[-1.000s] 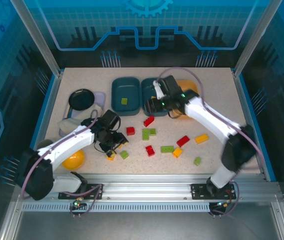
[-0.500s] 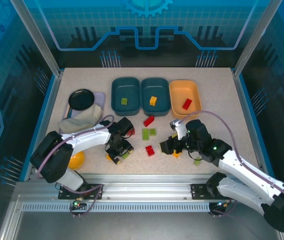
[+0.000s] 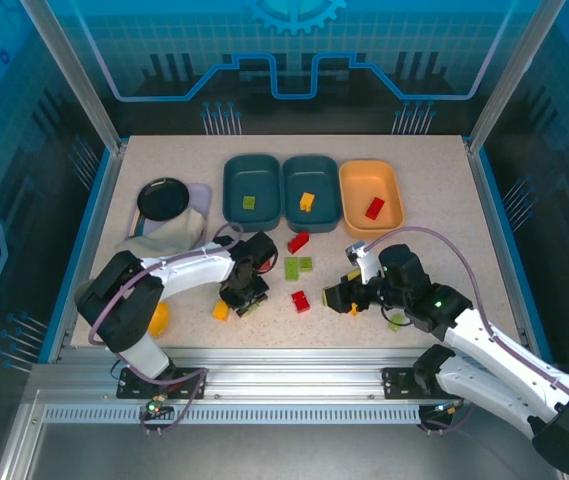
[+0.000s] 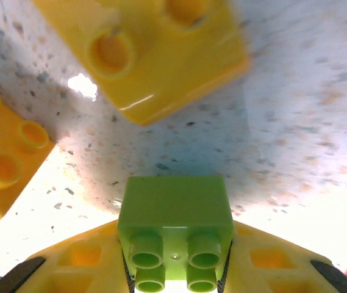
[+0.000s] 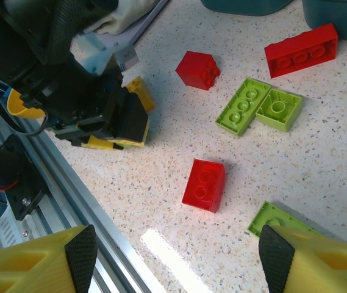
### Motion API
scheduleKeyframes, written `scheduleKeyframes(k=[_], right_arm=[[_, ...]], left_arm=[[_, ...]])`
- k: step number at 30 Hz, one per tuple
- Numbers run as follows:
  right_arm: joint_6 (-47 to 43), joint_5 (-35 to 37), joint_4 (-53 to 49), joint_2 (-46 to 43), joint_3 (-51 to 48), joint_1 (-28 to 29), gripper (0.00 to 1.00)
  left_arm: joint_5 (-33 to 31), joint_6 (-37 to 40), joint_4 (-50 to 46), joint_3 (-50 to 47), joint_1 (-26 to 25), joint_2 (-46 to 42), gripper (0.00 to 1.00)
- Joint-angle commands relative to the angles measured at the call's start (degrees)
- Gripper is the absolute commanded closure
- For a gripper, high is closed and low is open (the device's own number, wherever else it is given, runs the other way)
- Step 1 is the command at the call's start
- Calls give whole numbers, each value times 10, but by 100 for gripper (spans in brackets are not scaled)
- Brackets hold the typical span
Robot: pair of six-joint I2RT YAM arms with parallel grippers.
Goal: Sort the legos into containers by color
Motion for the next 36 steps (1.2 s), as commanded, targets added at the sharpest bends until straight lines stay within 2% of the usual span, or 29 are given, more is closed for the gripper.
scheduleKeyframes(k=[1,4,8,14,18,21,26,29,36], right_arm=[[22,26,-1,4,30,-4,27],[50,51,15,26,62,-18,26],[79,94,33,82,110,-39,26],[74,101,-6,192,221,-72,27],[73,102,-38,237,269,-87,27],[87,105,-57,251,285,-101,27],[111,148,-99,250,285,-113,27],[136,176,-148,251,281,-125,28],[239,212,-242,247,219,-149,29]], left_arm=[[-63,42,-61,77,-3,-43,70],[-83,87,-96,160,17,-40,69],[-74,157,-103,265,80,22,69],[-31,232,-82,434,165,169,69],[-13,265,-117,574,192,295,67],[3,274,-136,643,202,365,66],[17,275,-143,673,207,421,61],[23,277,-141,670,207,426,48],[18,299,-125,649,203,350,31]])
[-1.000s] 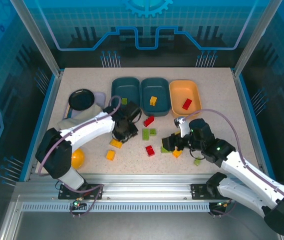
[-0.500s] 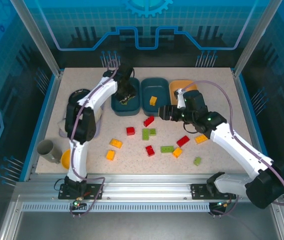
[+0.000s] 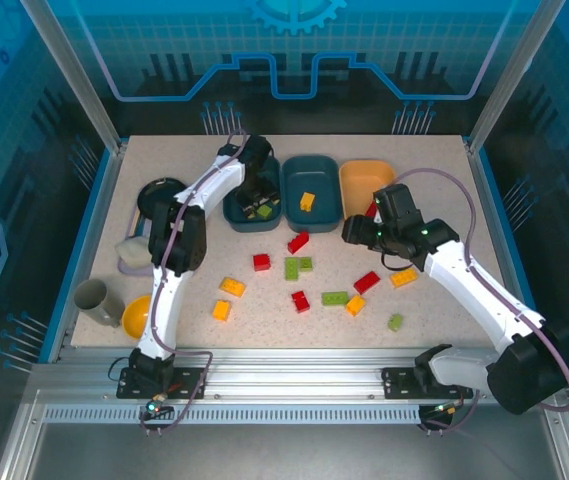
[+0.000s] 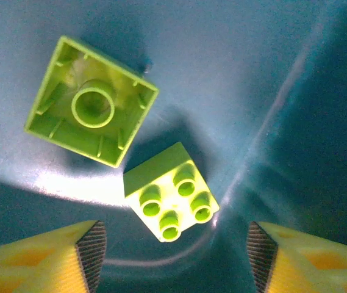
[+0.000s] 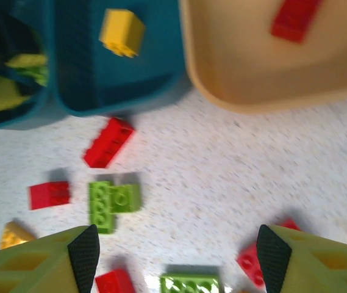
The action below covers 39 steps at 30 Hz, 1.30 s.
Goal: Sort the legos into containers by color
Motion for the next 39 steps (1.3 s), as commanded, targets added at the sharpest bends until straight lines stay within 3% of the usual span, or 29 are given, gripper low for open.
scheduleKeyframes(k=[1,7,11,17,22,29,33,39], right_arm=[[82,22,-74,-2,-39,-12,29],[194,14,-43,32,-89,-9,28],[240,8,-27,84,-86,-12,28],[290,12,-68,160,-49,-14,30],[319,5,-24,182,-68,-19,34],[324,1,-15,231,-57,-24,47],[324,9,-24,234,-49,-24,59],[230,106,-69,160,18,-7,70]], left_arm=[[9,26,7,-17,-3,-89,29],[56,73,160,-247,-48,-297,22],[118,69,285,-439,-85,-446,13],[150,32,372,-608,-140,-599,12],[138,8,372,-656,-154,-648,11],[135,8,366,-656,-155,-658,12],[136,6,370,-656,-157,-659,12],[121,1,358,-612,-157,-646,12]])
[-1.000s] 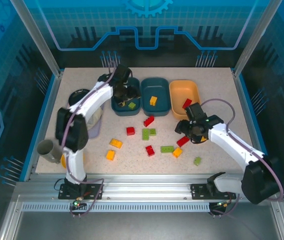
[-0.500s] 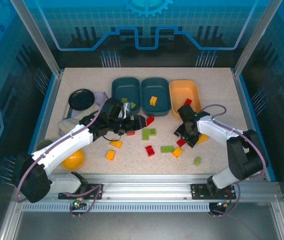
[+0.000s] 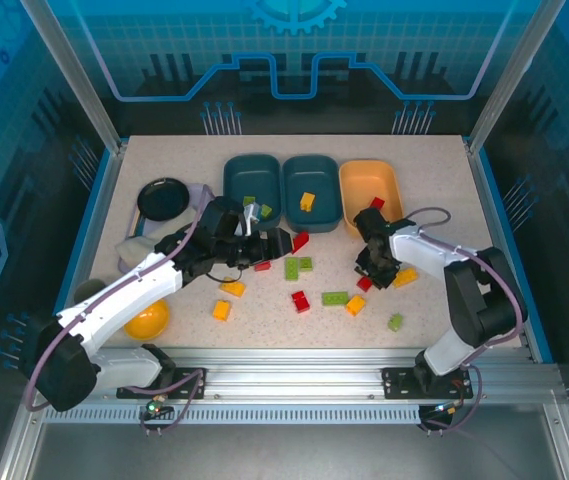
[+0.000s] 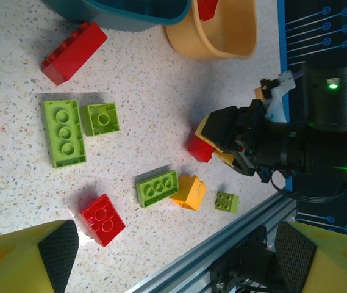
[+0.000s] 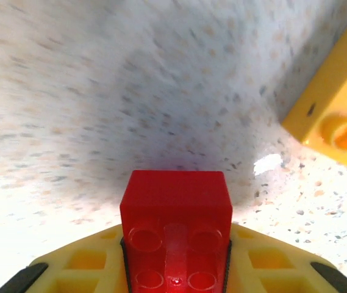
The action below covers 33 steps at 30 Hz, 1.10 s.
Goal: Sort the legos into containers by color
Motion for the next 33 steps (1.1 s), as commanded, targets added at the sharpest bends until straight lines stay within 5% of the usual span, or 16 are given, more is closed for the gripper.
scheduleKeyframes(k=[1,6,11,23,33], right_arm=[[-86,84,-29,-54,69,6,70],[-223,62,29,-26,141,-47,70],[-321,-16,41,126,292,-101,70],[-337,-61,-85,411,601,-132,63],[-340,-77,-103,362,641,-129,35]], left_arm=[[-9,-7,-2,52,-4,7,12],[-23,2,-21,119,-3,61,13],[-30,1,-29,171,3,105,13],[-92,-19,-119,183,8,119,14],[-139,-54,-199,133,10,74,16]])
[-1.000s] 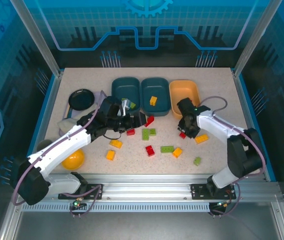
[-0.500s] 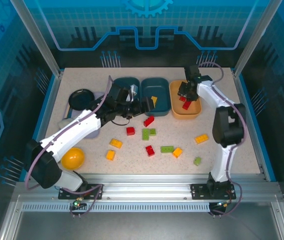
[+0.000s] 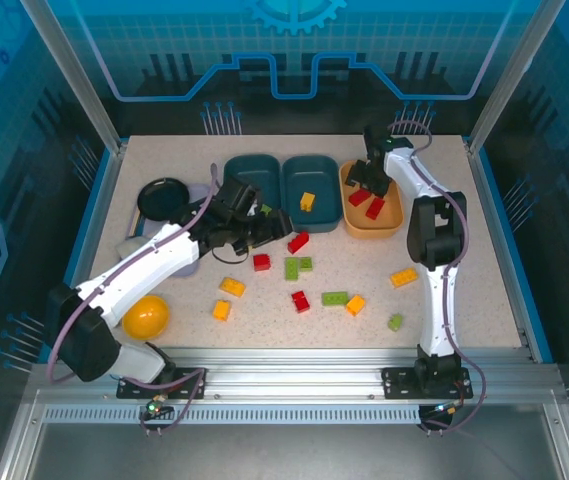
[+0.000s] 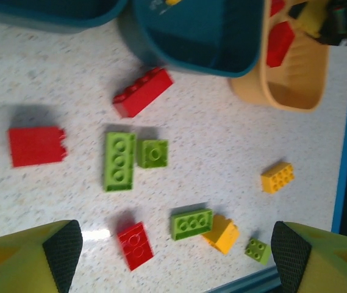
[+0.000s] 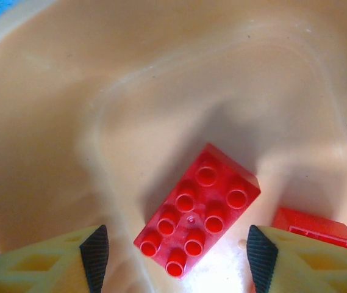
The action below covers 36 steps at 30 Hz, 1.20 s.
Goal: Sort the legos into containers by color
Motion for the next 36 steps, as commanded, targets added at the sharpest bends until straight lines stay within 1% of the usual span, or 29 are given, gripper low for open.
scheduleKeyframes(k=[1,3,5,9,11,13,16,20,23,26,30,33,36], right_arm=[[-7,-11,-27,-75,15,0,35],[-13,-4,-20,-125,-6,7,37],[-27,6,11,-196,-61,22,39],[-69,-8,115,-359,-263,64,39],[-86,-48,186,-448,-393,90,39],[-93,-78,235,-526,-500,117,39],[-85,-94,250,-631,-626,152,38],[-39,-156,246,-753,-751,155,38],[-22,-157,208,-824,-789,156,37],[-24,-142,169,-858,-795,155,37],[-27,-134,157,-864,-787,153,37],[-25,-134,160,-860,-781,152,37],[-26,-134,161,-856,-777,151,37]], left_arm=[[-21,-18,-48,-17,5,-28,16],[-9,-16,-53,-22,5,-25,17],[7,-8,-65,-25,4,-9,20],[22,29,-65,-28,-11,40,26],[16,49,-63,-20,-27,77,27],[16,62,-61,-7,-39,117,28],[3,70,-66,22,-55,176,28],[-28,76,-76,56,-67,236,28],[-30,88,-73,84,-74,273,27],[-37,102,-87,118,-83,312,26],[-60,104,-115,150,-89,351,27],[-84,99,-129,160,-89,369,30],[-94,99,-129,163,-90,376,33]])
